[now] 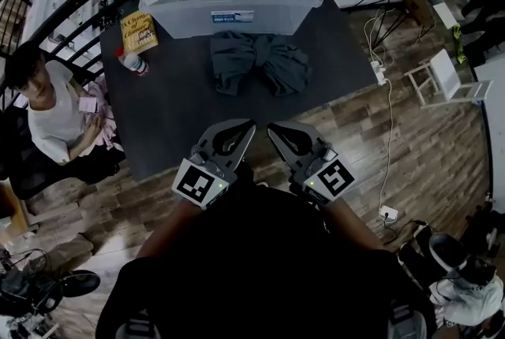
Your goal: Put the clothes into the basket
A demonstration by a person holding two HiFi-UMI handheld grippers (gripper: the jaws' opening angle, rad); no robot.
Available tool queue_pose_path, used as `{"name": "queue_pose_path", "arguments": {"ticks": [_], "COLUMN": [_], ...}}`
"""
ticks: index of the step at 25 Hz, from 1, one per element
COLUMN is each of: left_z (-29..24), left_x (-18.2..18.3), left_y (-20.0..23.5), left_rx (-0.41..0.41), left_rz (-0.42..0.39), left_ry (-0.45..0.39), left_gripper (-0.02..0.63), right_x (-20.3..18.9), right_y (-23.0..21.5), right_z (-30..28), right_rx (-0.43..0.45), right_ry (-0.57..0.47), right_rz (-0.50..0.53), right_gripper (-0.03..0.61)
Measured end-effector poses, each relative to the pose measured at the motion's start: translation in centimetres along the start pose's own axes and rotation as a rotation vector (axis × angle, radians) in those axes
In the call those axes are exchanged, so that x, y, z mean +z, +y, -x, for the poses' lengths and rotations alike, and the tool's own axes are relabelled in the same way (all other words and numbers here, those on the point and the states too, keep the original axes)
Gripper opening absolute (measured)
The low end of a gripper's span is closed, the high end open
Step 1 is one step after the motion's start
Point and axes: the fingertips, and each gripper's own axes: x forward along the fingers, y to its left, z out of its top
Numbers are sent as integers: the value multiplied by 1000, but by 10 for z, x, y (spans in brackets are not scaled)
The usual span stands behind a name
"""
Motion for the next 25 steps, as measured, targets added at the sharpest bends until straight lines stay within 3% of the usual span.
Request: {"name": "queue_pose_path", "arguments": {"ticks": [25], "left_z": [-30], "left_x": [-2], "left_y": [110], "left_rx": [-79], "left_rz": [15], "left_ry": [18], "left_gripper": [3], "right_x": [-14], "right_y": [-70], "right_z": [-88], "right_rx": [-99], "right_ry": [88], "right_rz": [18], "right_gripper": [17]}}
